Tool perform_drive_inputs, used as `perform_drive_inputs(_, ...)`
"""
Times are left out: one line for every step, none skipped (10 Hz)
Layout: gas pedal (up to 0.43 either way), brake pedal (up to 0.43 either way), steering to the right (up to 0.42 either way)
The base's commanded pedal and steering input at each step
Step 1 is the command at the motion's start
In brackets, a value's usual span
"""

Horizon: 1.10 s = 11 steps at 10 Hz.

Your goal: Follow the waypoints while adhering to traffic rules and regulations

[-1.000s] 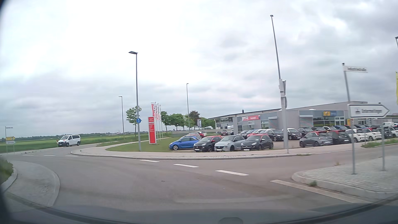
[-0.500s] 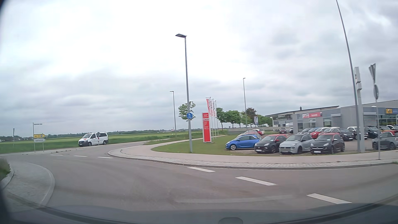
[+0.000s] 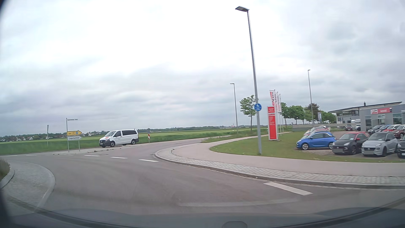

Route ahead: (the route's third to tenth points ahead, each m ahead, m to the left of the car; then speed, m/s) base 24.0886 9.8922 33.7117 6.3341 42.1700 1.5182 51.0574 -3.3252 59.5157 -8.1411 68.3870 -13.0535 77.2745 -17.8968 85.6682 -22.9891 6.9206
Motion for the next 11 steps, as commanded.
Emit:
perform_drive_inputs(0.118, 0.000, -0.291)
perform_drive_inputs(0.118, 0.000, -0.280)
perform_drive_inputs(0.118, 0.000, -0.271)
perform_drive_inputs(0.118, 0.000, -0.263)
perform_drive_inputs(0.118, 0.000, -0.245)
perform_drive_inputs(0.118, 0.000, -0.223)
perform_drive_inputs(0.130, 0.000, -0.201)
perform_drive_inputs(0.150, 0.000, -0.164)
perform_drive_inputs(0.150, 0.000, -0.128)
perform_drive_inputs(0.150, 0.000, -0.103)
perform_drive_inputs(0.157, 0.000, -0.071)
